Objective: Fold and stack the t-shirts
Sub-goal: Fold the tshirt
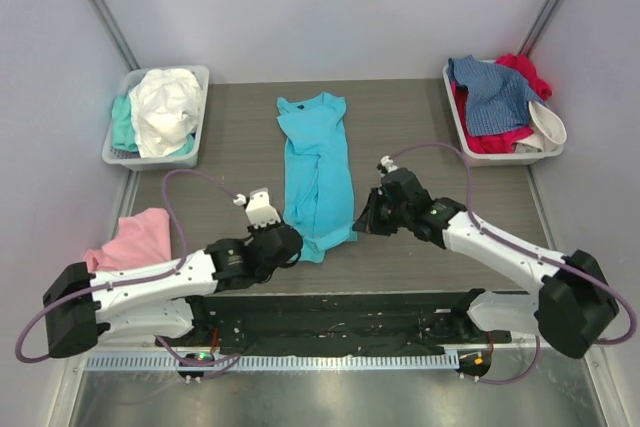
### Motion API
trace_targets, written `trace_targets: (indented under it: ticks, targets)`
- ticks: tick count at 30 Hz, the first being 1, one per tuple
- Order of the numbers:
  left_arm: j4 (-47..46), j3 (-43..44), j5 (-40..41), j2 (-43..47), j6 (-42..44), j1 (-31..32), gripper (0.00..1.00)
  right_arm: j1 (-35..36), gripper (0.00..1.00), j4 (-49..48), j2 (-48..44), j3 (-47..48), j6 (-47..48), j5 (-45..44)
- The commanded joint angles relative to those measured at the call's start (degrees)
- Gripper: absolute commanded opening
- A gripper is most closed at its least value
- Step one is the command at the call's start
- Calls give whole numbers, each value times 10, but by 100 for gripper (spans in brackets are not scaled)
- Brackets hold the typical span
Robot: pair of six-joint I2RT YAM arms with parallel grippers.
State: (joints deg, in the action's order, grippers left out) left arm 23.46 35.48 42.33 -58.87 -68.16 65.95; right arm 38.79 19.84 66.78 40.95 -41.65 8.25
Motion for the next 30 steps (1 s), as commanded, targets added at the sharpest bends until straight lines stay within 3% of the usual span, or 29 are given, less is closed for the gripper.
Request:
trace_targets:
  ticks: [1, 12, 23, 30]
  targets:
    - [-70, 43, 27, -52, 79, -56, 6, 2, 1, -73, 62, 70, 31, -39]
    - [-214, 119, -109, -168, 218, -241, 4, -27, 1, -110, 226, 227, 79, -56]
    - [-273, 216, -198, -325, 250, -302, 3, -102, 1, -131, 342, 300, 87, -7]
    - [-289, 225, -223, -366, 249, -326, 4, -137, 1, -142, 390, 323, 84, 30]
